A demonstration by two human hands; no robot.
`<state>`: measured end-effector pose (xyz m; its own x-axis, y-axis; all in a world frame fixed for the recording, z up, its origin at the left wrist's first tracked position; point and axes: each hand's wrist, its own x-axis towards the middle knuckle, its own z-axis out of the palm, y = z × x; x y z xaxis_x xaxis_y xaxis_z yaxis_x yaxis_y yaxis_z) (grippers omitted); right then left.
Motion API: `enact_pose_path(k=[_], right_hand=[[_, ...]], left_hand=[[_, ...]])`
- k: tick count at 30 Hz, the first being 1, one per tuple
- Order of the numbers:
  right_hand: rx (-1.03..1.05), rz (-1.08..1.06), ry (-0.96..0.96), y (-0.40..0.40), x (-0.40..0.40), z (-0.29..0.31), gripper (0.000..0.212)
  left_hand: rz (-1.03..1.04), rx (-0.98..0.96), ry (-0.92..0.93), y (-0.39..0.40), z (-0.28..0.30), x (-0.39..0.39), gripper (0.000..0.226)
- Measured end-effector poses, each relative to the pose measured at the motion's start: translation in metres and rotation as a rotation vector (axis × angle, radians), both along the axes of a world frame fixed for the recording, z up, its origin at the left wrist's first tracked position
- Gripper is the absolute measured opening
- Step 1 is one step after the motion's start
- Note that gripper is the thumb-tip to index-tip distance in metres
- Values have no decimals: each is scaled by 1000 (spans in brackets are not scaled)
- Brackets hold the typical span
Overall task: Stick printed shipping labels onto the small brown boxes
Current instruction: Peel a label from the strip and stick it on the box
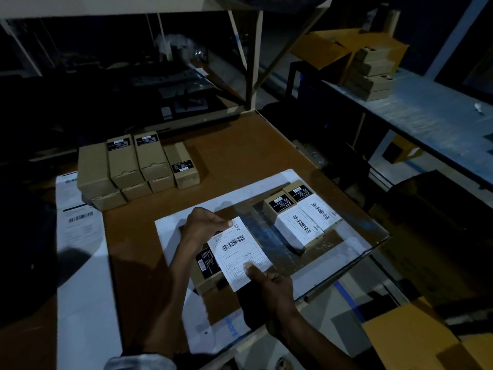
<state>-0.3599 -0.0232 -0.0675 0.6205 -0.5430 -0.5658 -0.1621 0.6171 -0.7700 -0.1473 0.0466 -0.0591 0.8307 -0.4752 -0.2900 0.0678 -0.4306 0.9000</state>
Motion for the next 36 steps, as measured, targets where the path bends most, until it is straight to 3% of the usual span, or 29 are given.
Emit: enact_pose_path(k=[5, 16, 23, 27, 31, 36], right_hand=[[28, -1, -29, 1, -1, 2, 43], [45, -24, -40, 1, -1, 2, 63], [13, -2, 12, 0, -1, 0, 24], [24, -20, 4, 0, 1, -1, 37], [-2, -37, 12, 0, 2, 0, 30], [17, -40, 14, 0, 2, -1, 37]], left_hand=[[10, -15, -1, -2, 1, 0, 17], [-14, 17, -60, -5, 0, -1, 15], [-29, 7, -71, -4, -2, 0, 12], [-38, 13, -92, -5, -2, 0, 13], [-40, 17, -99, -6, -2, -2, 10], [-40, 29, -103, -6, -4, -1, 12]])
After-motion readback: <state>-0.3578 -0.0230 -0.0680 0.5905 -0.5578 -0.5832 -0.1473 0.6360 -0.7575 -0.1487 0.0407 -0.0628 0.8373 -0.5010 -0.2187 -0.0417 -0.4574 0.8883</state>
